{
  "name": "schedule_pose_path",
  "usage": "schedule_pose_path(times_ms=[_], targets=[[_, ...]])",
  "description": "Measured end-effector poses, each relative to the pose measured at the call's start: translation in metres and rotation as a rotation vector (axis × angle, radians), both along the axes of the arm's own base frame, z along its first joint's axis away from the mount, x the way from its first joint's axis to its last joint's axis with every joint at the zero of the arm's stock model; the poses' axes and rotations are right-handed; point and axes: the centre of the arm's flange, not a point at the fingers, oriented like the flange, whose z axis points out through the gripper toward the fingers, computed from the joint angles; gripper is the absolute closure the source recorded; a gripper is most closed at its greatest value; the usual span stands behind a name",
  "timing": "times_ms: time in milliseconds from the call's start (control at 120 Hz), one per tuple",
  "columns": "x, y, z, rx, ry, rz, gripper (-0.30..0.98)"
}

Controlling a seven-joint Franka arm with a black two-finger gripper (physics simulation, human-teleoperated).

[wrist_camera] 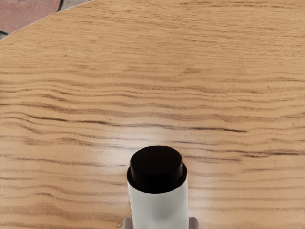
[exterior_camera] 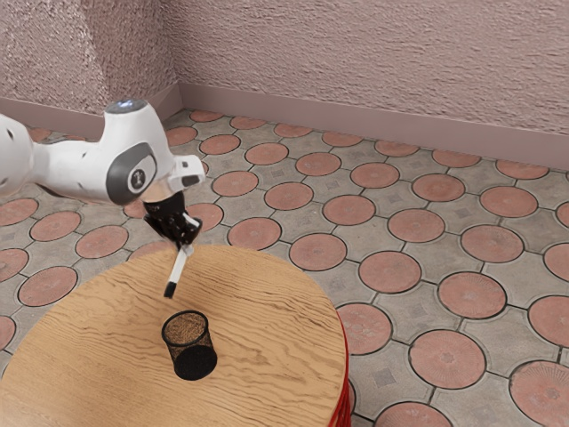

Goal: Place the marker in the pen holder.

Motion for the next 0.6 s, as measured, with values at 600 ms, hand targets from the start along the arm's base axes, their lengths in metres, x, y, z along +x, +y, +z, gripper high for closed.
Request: schedule_pose_path(times_ms=[600], targets=[[-0.052, -0.067, 0.037, -0.048, -0.177, -0.071, 0.77]])
